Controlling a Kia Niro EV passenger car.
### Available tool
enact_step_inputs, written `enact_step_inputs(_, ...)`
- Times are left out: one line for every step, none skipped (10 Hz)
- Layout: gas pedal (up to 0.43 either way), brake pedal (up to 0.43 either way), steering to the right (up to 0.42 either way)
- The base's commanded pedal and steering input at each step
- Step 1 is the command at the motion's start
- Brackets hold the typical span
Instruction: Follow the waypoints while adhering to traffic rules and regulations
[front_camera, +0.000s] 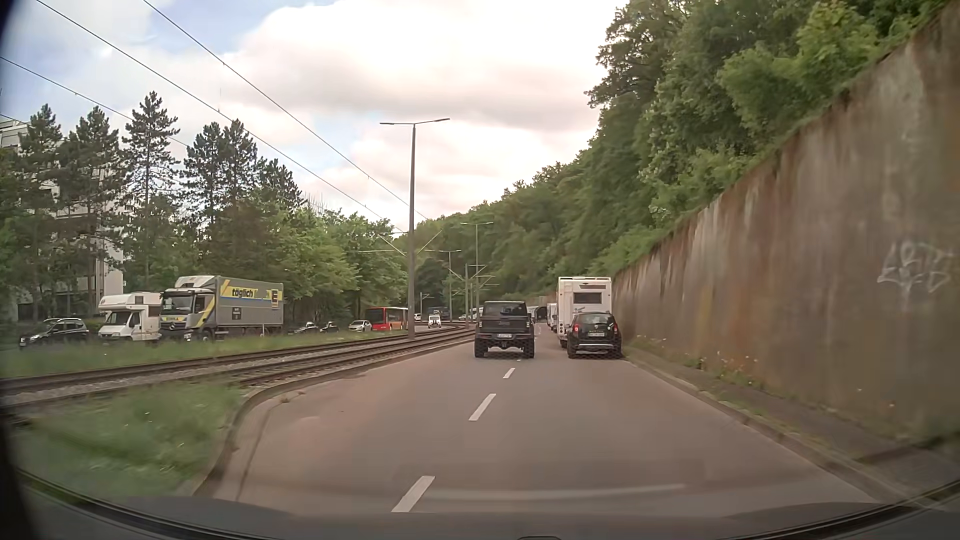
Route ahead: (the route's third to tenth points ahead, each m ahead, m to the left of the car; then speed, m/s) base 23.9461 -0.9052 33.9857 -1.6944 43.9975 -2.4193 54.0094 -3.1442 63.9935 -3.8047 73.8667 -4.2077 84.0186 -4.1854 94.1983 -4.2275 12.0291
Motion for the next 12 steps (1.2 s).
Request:
enact_step_inputs(0.028, 0.0, -0.019)
enact_step_inputs(0.028, 0.0, -0.018)
enact_step_inputs(0.028, 0.0, -0.018)
enact_step_inputs(0.028, 0.0, -0.011)
enact_step_inputs(0.028, 0.0, -0.003)
enact_step_inputs(0.028, 0.0, 0.0)
enact_step_inputs(0.028, 0.0, 0.0)
enact_step_inputs(0.028, 0.0, 0.002)
enact_step_inputs(0.028, 0.0, 0.004)
enact_step_inputs(0.028, 0.0, 0.007)
enact_step_inputs(0.028, 0.0, 0.013)
enact_step_inputs(0.028, 0.0, 0.02)
